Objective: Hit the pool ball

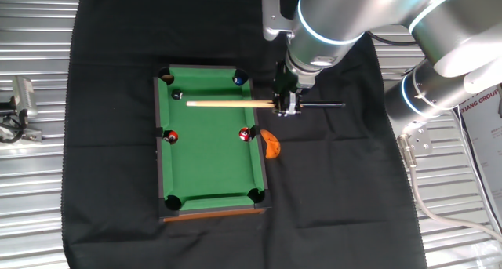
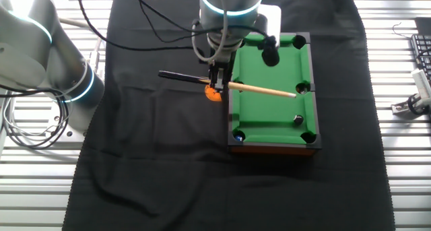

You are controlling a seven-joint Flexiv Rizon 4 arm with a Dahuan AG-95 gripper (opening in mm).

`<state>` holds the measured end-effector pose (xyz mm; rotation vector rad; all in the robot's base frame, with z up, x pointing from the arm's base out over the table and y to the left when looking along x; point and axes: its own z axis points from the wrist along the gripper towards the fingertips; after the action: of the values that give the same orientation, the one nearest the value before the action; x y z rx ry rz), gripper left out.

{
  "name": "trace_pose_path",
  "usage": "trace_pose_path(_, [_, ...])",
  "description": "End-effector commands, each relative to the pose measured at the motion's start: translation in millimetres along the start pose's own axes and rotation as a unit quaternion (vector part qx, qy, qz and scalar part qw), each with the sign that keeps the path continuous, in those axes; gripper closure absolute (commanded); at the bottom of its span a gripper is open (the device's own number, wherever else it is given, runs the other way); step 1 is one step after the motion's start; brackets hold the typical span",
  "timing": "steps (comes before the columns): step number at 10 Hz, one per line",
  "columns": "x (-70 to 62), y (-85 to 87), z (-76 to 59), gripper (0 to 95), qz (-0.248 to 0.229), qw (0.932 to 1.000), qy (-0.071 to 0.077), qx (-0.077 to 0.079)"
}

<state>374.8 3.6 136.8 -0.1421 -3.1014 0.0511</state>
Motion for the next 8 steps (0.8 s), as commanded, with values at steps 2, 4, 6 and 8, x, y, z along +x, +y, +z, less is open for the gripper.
trace_pose_path(2, [-21.3,11.7,-1.8,95.0,-0.007,0.9999,-0.01,0.01])
trace_pose_path(4, [-32.5,18.7,2.9,95.0,-0.01,0.9996,-0.021,0.015])
trace_pose_path(6, [-37.2,20.0,5.1,95.0,-0.015,0.9993,-0.031,0.013])
trace_pose_path(8, [-45.9,22.9,6.3,95.0,-0.015,0.9991,-0.037,0.012])
